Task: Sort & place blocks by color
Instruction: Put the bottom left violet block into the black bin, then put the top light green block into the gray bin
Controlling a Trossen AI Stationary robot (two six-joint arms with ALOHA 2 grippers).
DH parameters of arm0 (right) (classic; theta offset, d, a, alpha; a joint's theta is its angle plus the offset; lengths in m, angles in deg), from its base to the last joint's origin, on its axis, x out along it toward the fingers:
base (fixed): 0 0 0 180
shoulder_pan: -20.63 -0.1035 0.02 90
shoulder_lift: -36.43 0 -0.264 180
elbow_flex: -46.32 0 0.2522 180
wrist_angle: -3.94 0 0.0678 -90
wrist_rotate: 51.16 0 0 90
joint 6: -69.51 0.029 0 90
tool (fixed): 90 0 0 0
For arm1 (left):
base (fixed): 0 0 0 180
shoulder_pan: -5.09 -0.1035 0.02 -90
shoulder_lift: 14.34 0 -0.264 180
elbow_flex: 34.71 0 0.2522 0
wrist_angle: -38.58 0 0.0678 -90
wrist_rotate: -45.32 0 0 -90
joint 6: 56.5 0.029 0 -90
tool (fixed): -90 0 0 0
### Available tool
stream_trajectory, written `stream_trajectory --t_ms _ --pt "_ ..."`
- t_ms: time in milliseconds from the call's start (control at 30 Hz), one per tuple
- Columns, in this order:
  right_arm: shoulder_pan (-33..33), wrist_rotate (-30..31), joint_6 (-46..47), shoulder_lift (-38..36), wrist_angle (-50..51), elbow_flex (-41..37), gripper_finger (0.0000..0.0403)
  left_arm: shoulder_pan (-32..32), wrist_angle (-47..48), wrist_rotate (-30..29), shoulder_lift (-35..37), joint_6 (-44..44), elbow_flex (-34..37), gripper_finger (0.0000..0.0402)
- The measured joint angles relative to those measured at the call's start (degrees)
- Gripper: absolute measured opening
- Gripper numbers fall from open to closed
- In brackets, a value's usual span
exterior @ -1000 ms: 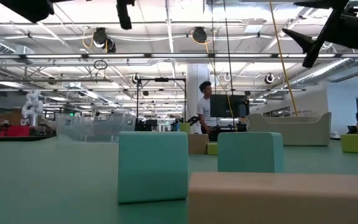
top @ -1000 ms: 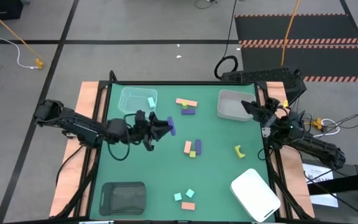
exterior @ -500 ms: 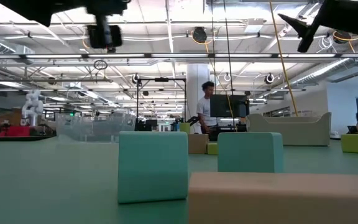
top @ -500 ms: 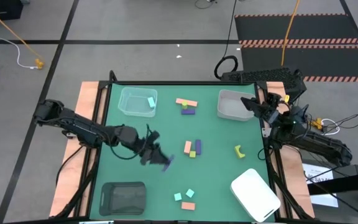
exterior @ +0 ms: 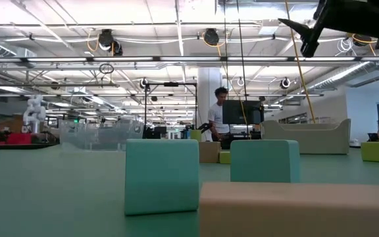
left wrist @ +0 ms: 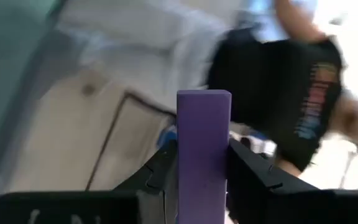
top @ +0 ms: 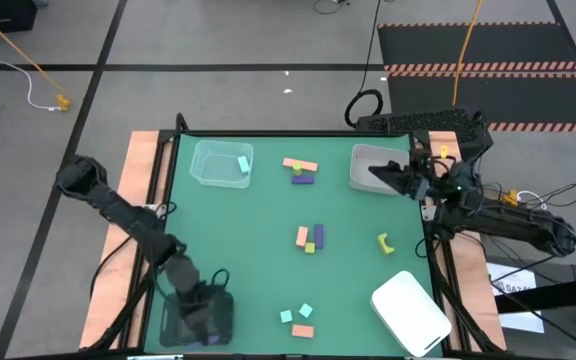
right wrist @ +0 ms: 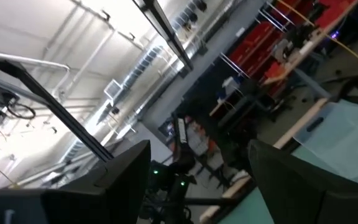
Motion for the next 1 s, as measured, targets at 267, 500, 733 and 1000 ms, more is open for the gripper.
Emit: stream_trajectory --t_ms 267,500,733,1000 --pt "-2.08 0.09 -2.86 3.63 0.25 0.00 0.0265 6.10 17.07 -4.11 -0.02 -5.50 0.02 0.0102" --pt "-2.06 0.15 -3.89 5.64 0.27 0.02 0.0265 6.57 17.67 -7.05 -0.02 -5.51 0.02 0.0103" --pt "-2.06 0.15 -4.61 6.43 0.27 0.02 0.0265 6.06 24.13 -7.07 -0.02 -6.57 0.02 0.0211" --pt "-2.06 0.15 -6.37 6.41 0.27 0.02 0.0265 5.70 20.31 -11.42 -0.02 -9.64 0.02 0.0258"
